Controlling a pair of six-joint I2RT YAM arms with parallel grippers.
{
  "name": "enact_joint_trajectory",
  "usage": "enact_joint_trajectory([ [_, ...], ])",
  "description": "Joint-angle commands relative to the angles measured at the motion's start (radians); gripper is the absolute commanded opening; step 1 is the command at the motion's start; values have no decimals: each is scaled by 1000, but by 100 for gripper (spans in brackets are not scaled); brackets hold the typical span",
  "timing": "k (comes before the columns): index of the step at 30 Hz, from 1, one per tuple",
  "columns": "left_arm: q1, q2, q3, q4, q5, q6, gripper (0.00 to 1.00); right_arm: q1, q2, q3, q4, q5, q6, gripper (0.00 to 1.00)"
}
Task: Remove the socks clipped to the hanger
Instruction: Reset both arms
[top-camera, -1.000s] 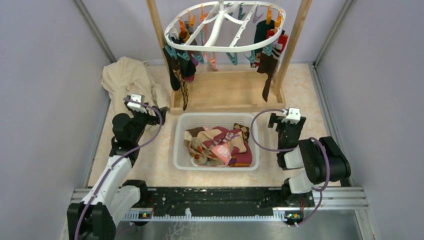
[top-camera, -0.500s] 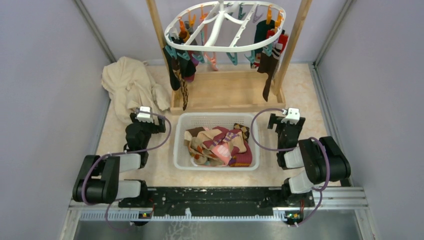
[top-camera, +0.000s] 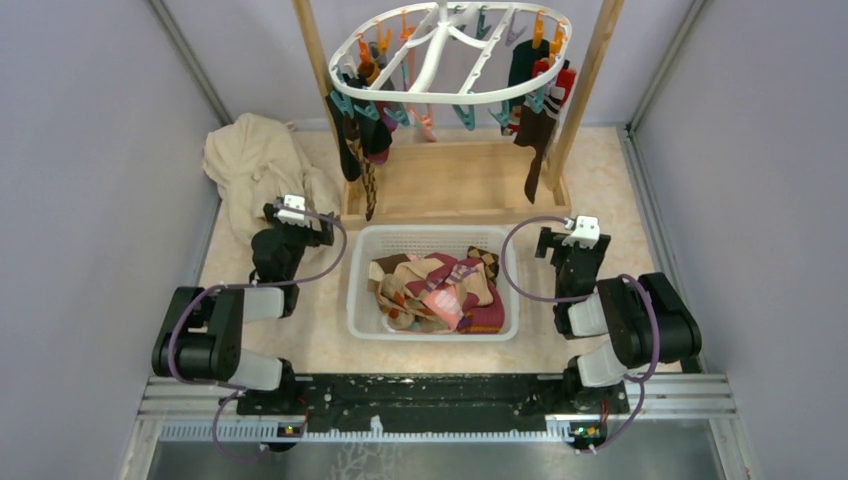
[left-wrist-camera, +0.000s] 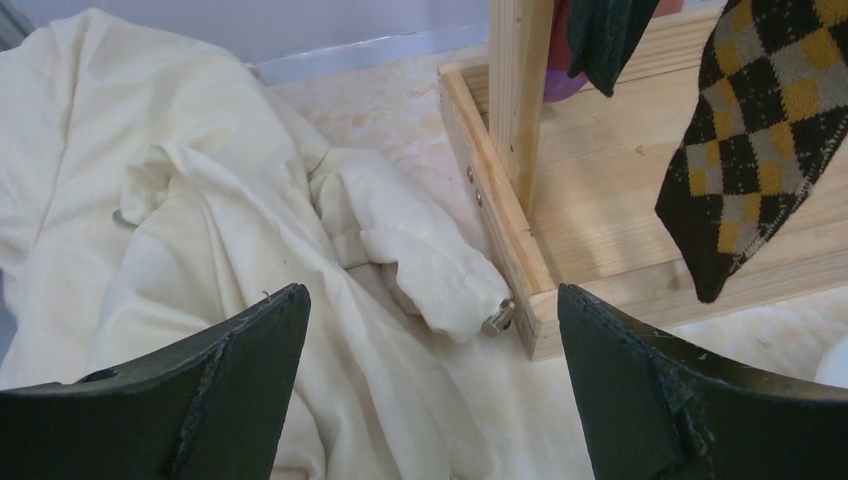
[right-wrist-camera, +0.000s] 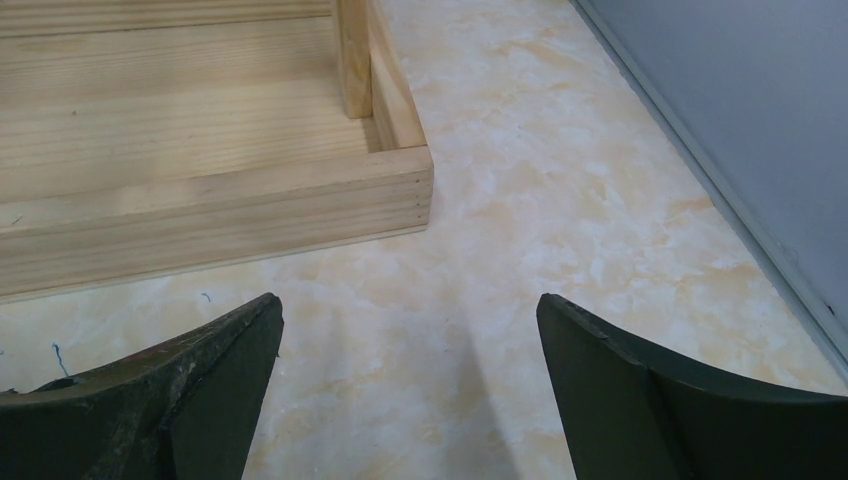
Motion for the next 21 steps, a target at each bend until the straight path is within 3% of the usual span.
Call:
enact_joint_trajectory([
  [1, 3, 91, 58, 101, 36, -14, 99, -11, -23, 20, 35, 10, 11, 99],
  [4, 2, 164, 21, 276, 47, -39, 99, -11, -23, 19, 37, 10, 11, 99],
  [6, 1, 151, -5, 296, 48, -83, 99, -11, -23, 19, 36, 10, 11, 99],
  [10, 1, 35, -2, 161, 48, -91, 99, -11, -23, 19, 38, 10, 11, 99],
  [13, 1, -60, 49, -135, -32, -67, 99, -11, -23, 19, 38, 10, 11, 99],
  [14, 1, -70, 27, -138, -52, -53, 99, -10, -23, 19, 38, 10, 11, 99],
  [17, 0, -78, -91, 12, -124, -59, 99, -11, -24, 19, 36, 10, 10, 99],
  [21, 0, 77, -238, 434, -93, -33, 99, -11, -23, 19, 36, 11, 11, 99],
])
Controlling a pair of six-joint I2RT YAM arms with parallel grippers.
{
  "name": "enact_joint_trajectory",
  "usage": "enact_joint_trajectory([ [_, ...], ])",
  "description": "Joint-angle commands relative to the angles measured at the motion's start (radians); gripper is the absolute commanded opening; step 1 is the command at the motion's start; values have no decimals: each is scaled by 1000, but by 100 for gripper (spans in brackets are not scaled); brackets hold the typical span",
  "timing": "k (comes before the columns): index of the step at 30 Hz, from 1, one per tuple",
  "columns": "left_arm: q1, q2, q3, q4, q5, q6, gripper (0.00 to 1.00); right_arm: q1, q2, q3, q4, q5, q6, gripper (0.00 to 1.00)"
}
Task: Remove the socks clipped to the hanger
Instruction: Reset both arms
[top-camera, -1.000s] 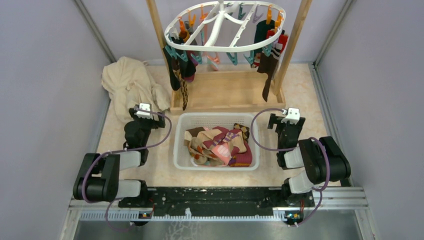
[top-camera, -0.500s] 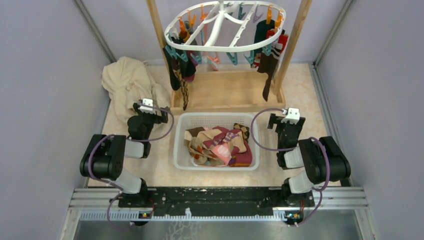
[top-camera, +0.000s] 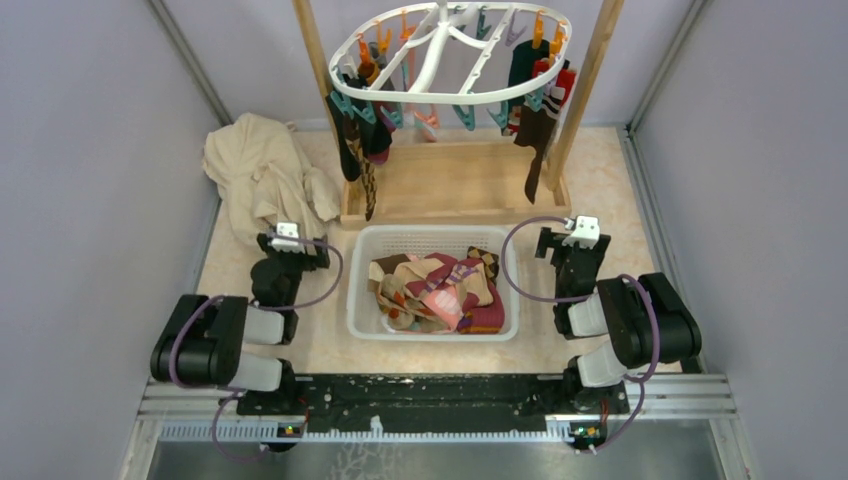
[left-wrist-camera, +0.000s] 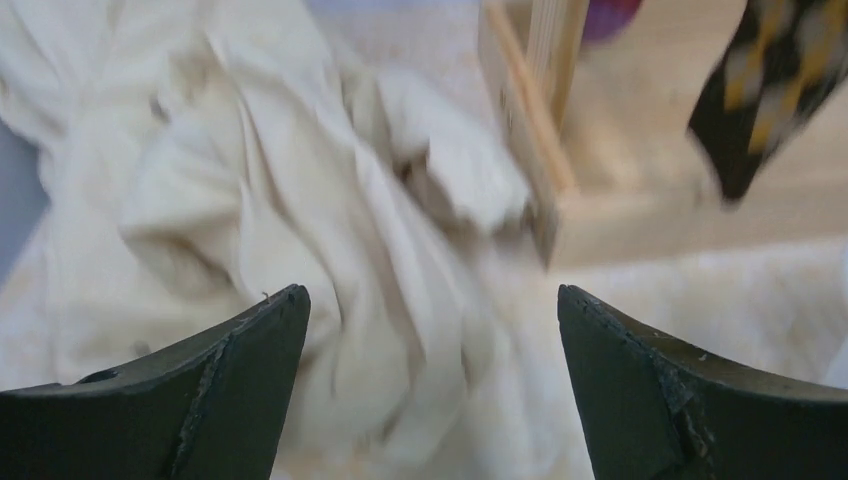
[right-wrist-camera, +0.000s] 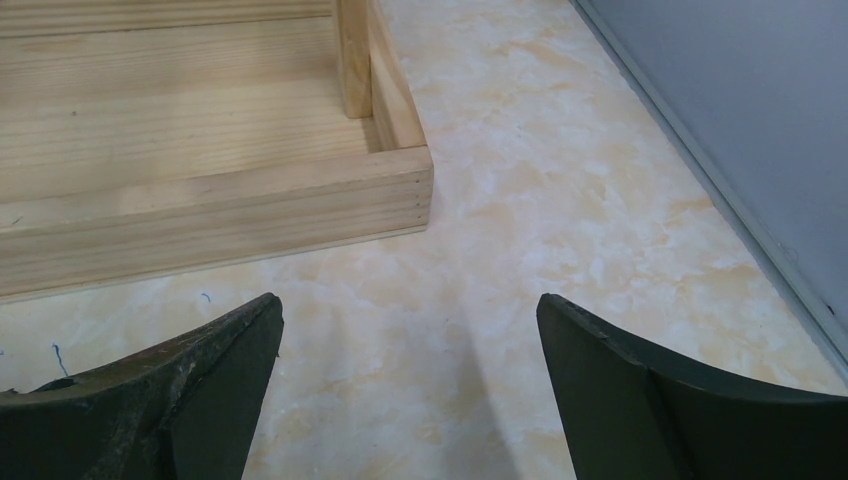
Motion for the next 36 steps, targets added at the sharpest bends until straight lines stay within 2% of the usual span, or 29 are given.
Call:
enact_joint_trajectory([
  [1, 0, 160, -98, 331, -24, 17, 99, -11, -23, 19, 37, 10, 10, 99],
  [3, 5, 203, -59, 286, -72, -7, 99, -11, -23, 20, 35, 9, 10, 99],
  [6, 18, 223, 15, 145, -53, -24, 99, -11, -23, 20, 34, 9, 11, 99],
  [10, 30, 232, 83, 34, -37, -30, 99, -10, -23, 20, 35, 9, 10, 99],
  [36, 29, 235, 84, 40, -34, -16, 99, -11, -22, 22, 32, 9, 11, 99],
])
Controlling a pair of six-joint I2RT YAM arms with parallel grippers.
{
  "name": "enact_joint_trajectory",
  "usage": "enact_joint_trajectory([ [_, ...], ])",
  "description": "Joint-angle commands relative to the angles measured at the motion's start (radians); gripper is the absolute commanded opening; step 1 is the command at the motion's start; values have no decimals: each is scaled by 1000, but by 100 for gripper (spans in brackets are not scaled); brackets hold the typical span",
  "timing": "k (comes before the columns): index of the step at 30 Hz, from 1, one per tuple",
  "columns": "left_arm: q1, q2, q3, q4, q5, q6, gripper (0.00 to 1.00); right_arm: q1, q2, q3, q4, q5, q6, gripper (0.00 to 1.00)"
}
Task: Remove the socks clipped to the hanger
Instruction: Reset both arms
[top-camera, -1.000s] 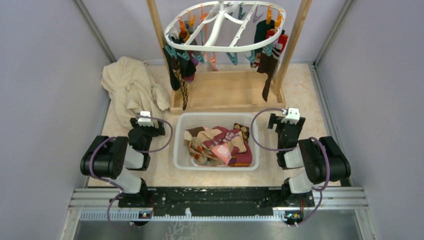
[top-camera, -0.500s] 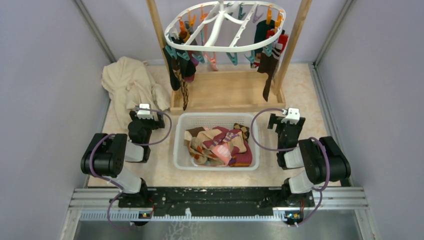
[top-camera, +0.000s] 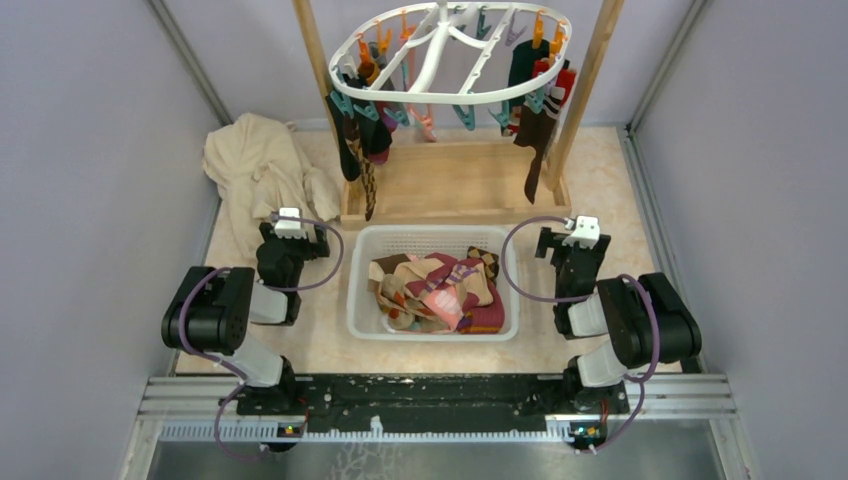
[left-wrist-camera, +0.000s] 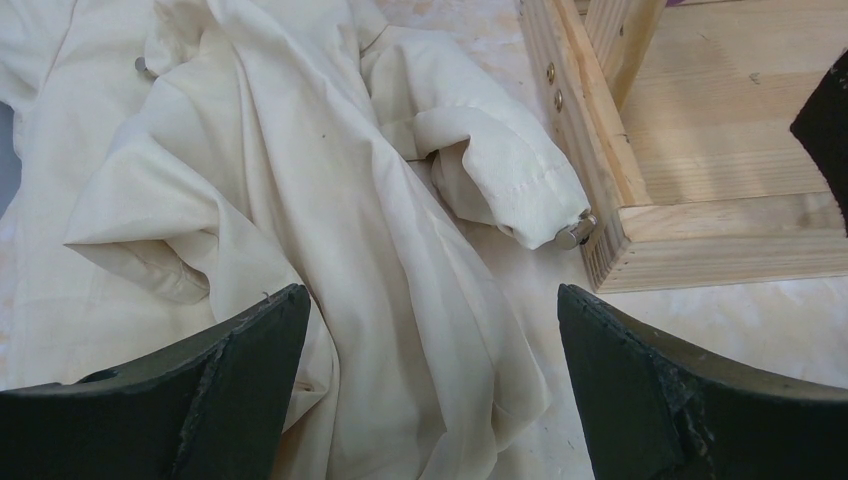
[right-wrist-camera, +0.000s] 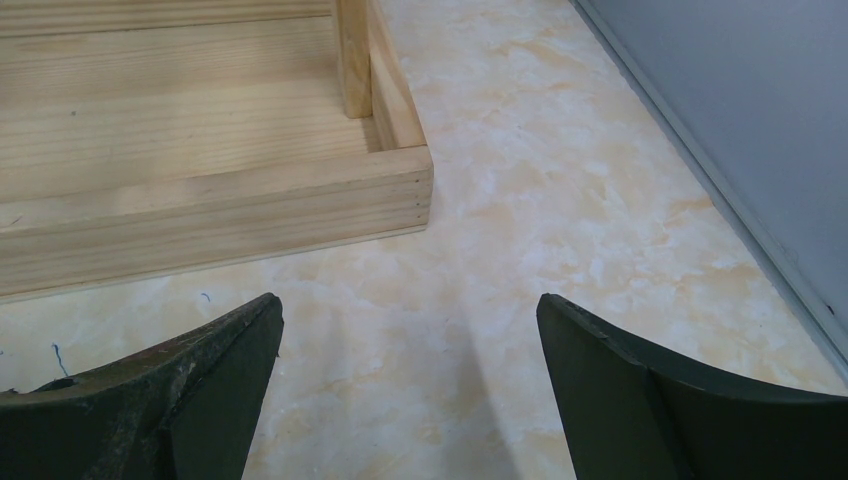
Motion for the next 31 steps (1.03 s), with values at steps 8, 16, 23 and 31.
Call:
enact_joint_trajectory([
  [8, 6, 4, 5, 22, 7, -7, 99, -9, -23, 22, 32, 9, 11, 99],
  [16, 6, 5, 4, 22, 9, -7, 99, -10, -23, 22, 32, 10, 11, 99],
  [23, 6, 5, 5, 22, 8, -7, 99, -10, -21, 22, 32, 10, 11, 99],
  [31, 6, 5, 5, 22, 9, -7, 99, -11, -22, 27, 25, 6, 12, 99],
])
